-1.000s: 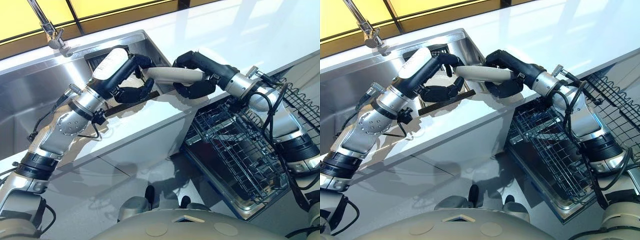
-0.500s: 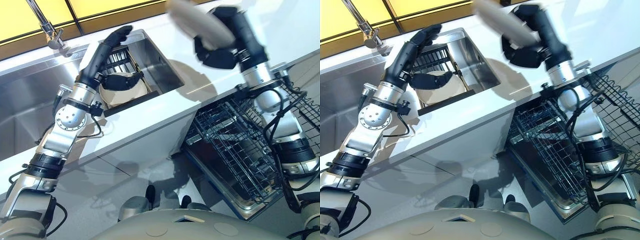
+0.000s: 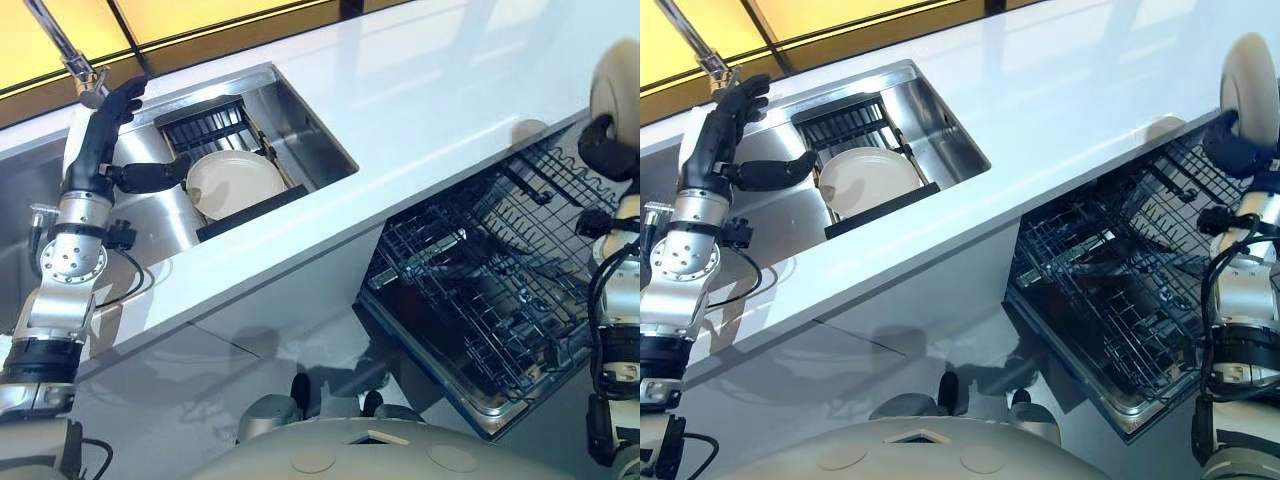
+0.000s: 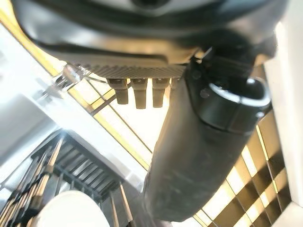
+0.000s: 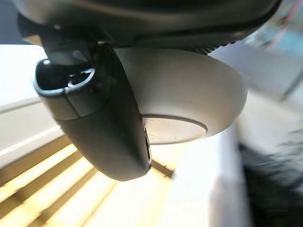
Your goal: Pick up plates and place into dishwasher.
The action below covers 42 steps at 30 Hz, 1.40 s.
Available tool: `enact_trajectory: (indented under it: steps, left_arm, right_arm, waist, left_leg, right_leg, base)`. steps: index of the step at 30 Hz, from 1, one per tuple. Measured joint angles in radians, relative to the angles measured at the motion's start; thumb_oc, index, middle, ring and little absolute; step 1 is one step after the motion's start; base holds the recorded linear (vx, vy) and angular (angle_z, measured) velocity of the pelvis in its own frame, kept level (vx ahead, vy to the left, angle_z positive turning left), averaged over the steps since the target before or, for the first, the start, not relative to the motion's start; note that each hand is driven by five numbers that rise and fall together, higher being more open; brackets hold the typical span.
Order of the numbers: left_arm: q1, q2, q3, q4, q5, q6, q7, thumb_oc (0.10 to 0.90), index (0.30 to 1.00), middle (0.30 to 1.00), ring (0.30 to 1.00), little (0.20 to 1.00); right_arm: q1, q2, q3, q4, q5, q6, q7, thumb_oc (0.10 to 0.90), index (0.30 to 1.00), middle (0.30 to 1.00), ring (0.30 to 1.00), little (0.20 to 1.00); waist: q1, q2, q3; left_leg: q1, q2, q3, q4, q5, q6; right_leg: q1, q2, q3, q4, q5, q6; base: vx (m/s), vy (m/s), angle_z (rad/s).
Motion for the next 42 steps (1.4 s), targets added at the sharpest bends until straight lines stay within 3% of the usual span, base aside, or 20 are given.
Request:
enact_trajectory:
  steps: [5,12,18,24,29,30,31,32,35,42]
  left_arm:
    - [0.02,-0.012,0.004,0.039,-0.083,0.002,0.0,0.8,0.9,0.9,0.9,0.9]
    - [0.021,-0.116,0.018,0.067,-0.2,-0.027,0.024,0.8,0.9,0.9,0.9,0.9]
    - [0.025,-0.117,0.019,0.074,-0.239,-0.035,0.022,0.8,0.9,0.9,0.9,0.9]
    - [0.027,-0.116,0.019,0.077,-0.249,-0.041,0.016,0.8,0.9,0.9,0.9,0.9]
    - [0.026,-0.107,0.019,0.077,-0.266,-0.059,0.016,0.8,0.9,0.9,0.9,0.9]
    - [0.025,-0.102,0.018,0.077,-0.272,-0.06,0.016,0.8,0.9,0.9,0.9,0.9]
    - [0.024,-0.094,0.018,0.077,-0.278,-0.06,0.016,0.8,0.9,0.9,0.9,0.9]
    - [0.024,-0.081,0.019,0.077,-0.288,-0.061,0.016,0.8,0.9,0.9,0.9,0.9]
    - [0.022,-0.043,0.019,0.072,-0.309,-0.068,0.015,0.8,0.9,0.9,0.9,0.9]
    - [0.02,-0.04,0.02,0.061,-0.309,-0.074,0.015,0.8,0.9,0.9,0.9,0.9]
  right_arm:
    - [0.049,0.0,-0.009,0.048,0.05,0.0,0.071,0.1,0.3,0.3,0.3,0.2]
    - [0.046,-0.003,0.007,0.134,0.027,-0.024,0.212,0.1,0.3,0.3,0.3,0.2]
    - [0.037,-0.033,0.121,0.257,-0.026,-0.013,0.348,0.1,0.3,0.3,0.3,0.2]
    - [-0.066,-0.042,0.169,0.331,-0.032,0.111,0.376,0.1,0.3,0.3,0.3,0.2]
    - [-0.207,-0.064,0.199,0.386,-0.03,0.217,0.39,0.1,0.3,0.3,0.3,0.2]
    - [-0.231,-0.069,0.2,0.393,-0.028,0.236,0.39,0.127,0.324,0.324,0.324,0.227]
    - [-0.249,-0.075,0.2,0.394,-0.023,0.253,0.39,0.342,0.507,0.507,0.507,0.442]
    - [-0.274,-0.079,0.2,0.401,-0.016,0.269,0.389,0.8,0.9,0.9,0.9,0.9]
    - [-0.325,-0.083,0.201,0.402,-0.013,0.284,0.374,0.8,0.9,0.9,0.9,0.9]
    - [-0.295,-0.08,0.202,0.429,-0.01,0.332,0.254,0.8,0.9,0.9,0.9,0.9]
  waist:
    - [-0.029,0.031,0.018]
    - [-0.026,0.095,0.062]
    - [0.0,0.108,0.104]
    - [0.028,0.112,0.14]
    - [0.042,0.112,0.163]
    - [0.045,0.111,0.17]
    - [0.05,0.11,0.176]
    - [0.057,0.107,0.187]
    - [0.073,0.098,0.219]
    - [0.099,0.09,0.236]
  left_leg:
    - [0.003,0.002,0.005,0.0,0.0,0.0]
    - [-0.032,0.007,0.004,0.03,-0.009,-0.014]
    - [-0.059,0.017,-0.026,0.067,-0.021,-0.031]
    - [-0.062,0.016,-0.031,0.075,-0.021,-0.032]
    - [-0.109,0.018,-0.037,0.105,-0.021,-0.033]
    - [-0.121,0.016,-0.039,0.117,-0.022,-0.033]
    - [-0.132,0.015,-0.037,0.122,-0.022,-0.034]
    - [-0.146,0.014,-0.037,0.135,-0.023,-0.034]
    - [-0.184,0.016,-0.036,0.171,-0.026,-0.039]
    - [-0.219,0.023,-0.035,0.209,-0.035,-0.052]
  right_leg:
    - [0.0,0.0,0.003,0.0,0.0,0.0]
    - [-0.018,0.002,-0.004,0.001,-0.001,-0.002]
    - [-0.01,0.015,-0.05,0.001,-0.013,-0.025]
    - [-0.001,0.015,-0.083,0.017,-0.031,-0.028]
    - [-0.092,0.007,-0.09,0.16,-0.096,-0.032]
    - [-0.114,-0.001,-0.093,0.198,-0.114,-0.034]
    - [-0.14,-0.004,-0.095,0.237,-0.131,-0.036]
    - [-0.163,-0.011,-0.096,0.275,-0.147,-0.039]
    - [-0.216,-0.023,-0.097,0.352,-0.177,-0.051]
    - [-0.259,-0.027,-0.098,0.418,-0.206,-0.067]
  base:
    - [0.0,-0.081,-0.05]
    - [-0.05,-0.046,0.02]
    - [0.05,-0.084,0.21]
    - [-0.02,-0.022,0.15]
    - [-0.1,-0.024,0.11]
    - [-0.11,-0.033,0.1]
    - [-0.1,-0.025,0.1]
    - [-0.09,-0.035,0.08]
    - [-0.06,-0.041,0.08]
    - [0.0,-0.006,0.02]
